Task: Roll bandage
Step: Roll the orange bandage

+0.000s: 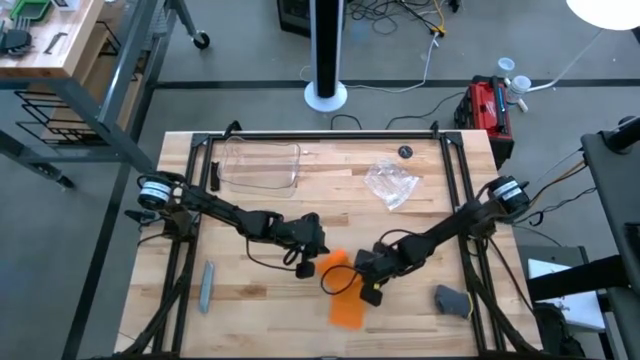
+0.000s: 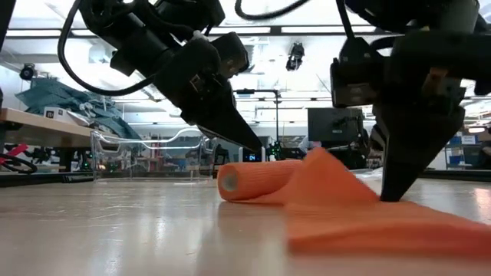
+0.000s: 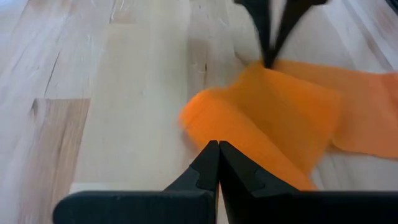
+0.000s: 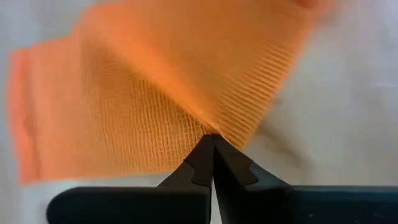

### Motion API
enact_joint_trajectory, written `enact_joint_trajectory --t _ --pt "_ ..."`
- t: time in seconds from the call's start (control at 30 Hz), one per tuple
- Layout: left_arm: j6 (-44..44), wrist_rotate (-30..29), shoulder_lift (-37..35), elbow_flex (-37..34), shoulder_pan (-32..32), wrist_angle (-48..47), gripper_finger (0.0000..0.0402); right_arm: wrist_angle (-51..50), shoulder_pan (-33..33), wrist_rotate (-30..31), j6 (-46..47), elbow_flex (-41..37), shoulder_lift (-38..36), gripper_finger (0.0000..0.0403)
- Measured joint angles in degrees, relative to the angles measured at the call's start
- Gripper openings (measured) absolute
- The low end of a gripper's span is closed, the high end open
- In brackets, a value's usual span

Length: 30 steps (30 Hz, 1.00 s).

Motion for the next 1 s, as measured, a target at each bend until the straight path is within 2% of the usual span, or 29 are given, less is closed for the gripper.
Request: enact_joint_trajectory --t 0.13,0.23,0.37,0.63,0.83,1.0 --pt "-3.0 0.0 0.0 0.0 0.0 0.3 0.0 -3.4 0.3 1.0 0.1 -0.2 -4.3 0.0" --pt "-5.0 -0.1 0.0 0.0 -0.1 0.4 0.0 -2.8 1.8 1.7 1.8 -0.1 -7.4 0.0" --pt "-7.2 -1.6 0.0 0.0 -0.2 0.5 0.0 0.9 5.2 6.1 5.0 -0.1 -8.3 0.0" --pt "-8.6 -2.9 0.0 0.1 -0.4 0.7 0.0 11.0 11.0 10.3 11.1 0.1 -1.1 0.0" --pt "-8.6 -3.2 0.0 0.1 -0.4 1.0 0.0 9.0 11.5 9.6 13.7 1.8 2.9 0.0" --pt "-8.5 -3.2 0.0 0.0 -0.4 1.0 0.0 0.6 11.4 9.9 15.7 5.3 4.6 0.0"
